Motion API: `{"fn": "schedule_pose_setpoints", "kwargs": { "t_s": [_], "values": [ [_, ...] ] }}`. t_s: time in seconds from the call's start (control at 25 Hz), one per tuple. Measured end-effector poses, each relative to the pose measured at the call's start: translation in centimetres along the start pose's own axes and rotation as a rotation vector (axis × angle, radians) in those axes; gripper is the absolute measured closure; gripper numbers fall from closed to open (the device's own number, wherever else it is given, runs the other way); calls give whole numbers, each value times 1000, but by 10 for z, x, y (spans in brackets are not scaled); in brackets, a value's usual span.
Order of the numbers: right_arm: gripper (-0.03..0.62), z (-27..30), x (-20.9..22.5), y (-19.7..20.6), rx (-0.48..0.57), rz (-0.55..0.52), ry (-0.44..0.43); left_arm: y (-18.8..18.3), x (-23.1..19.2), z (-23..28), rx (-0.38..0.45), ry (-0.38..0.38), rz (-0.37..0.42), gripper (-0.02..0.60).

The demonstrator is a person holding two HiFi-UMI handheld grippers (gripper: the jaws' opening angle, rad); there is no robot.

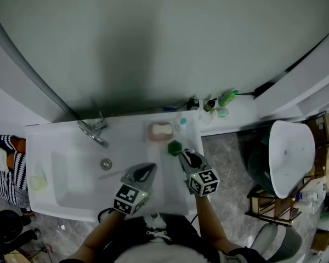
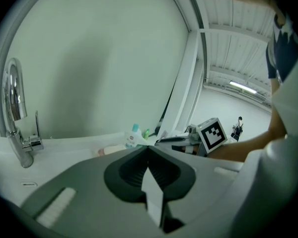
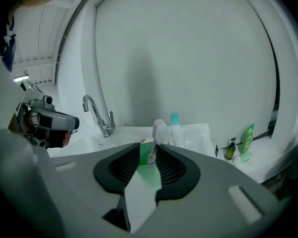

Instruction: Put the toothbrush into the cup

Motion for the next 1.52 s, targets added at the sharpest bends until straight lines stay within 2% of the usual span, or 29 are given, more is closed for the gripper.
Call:
{"fn": "schedule_pose_setpoints", "kwargs": {
  "t_s": [0.24,0.44,0.52,0.6,0.8,1.08,1.2,1.36,1.52],
  "values": [
    [479,-1,0,3,-34,48,-27,-4,3,1,-20,14,22,581],
    [473,-4,1,4,-53,61,-5,-10,6,5,15,20,44,581],
    [501,-8,1,2,-46,68,7,-12,8,7,17,24,49,581],
    [588,-12,-1,1,-47,75,5,-15,9,8,22,27,55,581],
    [592,-18,-15,-3,-52,93,-23,-13,14,10,29,36,62,581],
    [592,-33,-48,-16,49,113,-127,-17,22,6,36,46,78,581],
    [592,-44,-61,-20,80,96,-147,-18,31,2,7,52,107,583],
    [592,-57,-75,-19,100,74,-173,-13,40,-5,50,63,106,581],
    [592,-68,-86,-14,103,69,-188,-8,50,-14,40,64,132,581]
  ]
}}
Point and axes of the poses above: the fingertips, and each gripper's own axes: z forward along the fingers, x to its right, y out of its underside, the point moved 9 cm from there along -z, backward along the fingers, and after that the axes turned 2 degrees about z, right-handed, at the moved point
